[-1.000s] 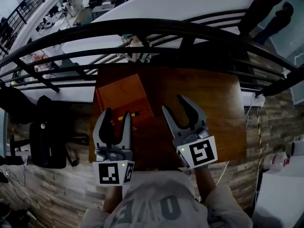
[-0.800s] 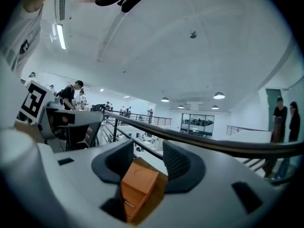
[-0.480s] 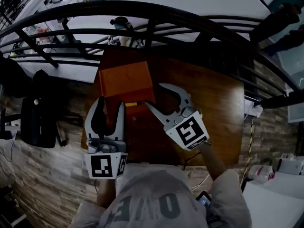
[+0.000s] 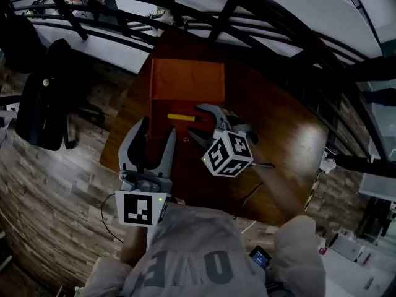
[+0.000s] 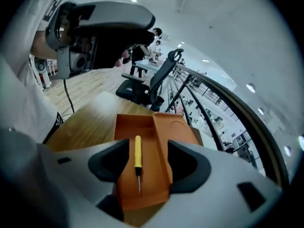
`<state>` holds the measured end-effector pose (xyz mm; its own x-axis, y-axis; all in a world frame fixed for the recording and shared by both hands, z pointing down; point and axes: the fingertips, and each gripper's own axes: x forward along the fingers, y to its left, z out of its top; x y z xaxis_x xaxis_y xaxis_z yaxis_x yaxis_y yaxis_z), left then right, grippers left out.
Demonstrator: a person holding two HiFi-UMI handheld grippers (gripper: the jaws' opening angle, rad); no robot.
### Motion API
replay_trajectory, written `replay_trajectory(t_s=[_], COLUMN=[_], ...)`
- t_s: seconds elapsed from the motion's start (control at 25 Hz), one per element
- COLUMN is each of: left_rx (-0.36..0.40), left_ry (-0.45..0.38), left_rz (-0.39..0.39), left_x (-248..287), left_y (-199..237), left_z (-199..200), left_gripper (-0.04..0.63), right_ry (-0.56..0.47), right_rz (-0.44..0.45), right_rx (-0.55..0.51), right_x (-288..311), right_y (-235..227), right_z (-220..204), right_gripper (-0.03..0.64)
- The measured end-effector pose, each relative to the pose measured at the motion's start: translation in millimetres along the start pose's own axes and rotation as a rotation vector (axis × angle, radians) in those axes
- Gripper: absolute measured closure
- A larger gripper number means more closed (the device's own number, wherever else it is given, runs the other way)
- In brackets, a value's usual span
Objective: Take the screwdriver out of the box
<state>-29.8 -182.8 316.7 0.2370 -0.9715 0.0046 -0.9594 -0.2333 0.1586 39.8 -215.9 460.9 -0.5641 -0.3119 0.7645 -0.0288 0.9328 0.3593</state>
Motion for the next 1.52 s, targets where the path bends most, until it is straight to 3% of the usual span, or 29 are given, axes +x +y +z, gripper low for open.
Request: replay_trajectory(t_s=[0.24,0.56,1.52], left_rx=[-0.021,-0.069,-0.121], left_ry=[0.056,0.079,0.116], left_rz=[0.064,0.138,0.186], left_x=[-9.9,-24.9,-28.3], left_y=[19.6,46.8,73.5], left_z=[-28.2,-52.0,-79.0], left_gripper=[0.39,0.39,0.39], right_ry=[0.104,0.206,0.263], right_rz=[0.111,0.173,0.357], right_rx=[-0.05,-0.046,0.103], right_x=[43.8,79.1,104.3], right_y=[16.9,29.4,42.6], right_z=[-19.2,-38.4,-49.6], right_gripper=[0.374,0.377,0.439])
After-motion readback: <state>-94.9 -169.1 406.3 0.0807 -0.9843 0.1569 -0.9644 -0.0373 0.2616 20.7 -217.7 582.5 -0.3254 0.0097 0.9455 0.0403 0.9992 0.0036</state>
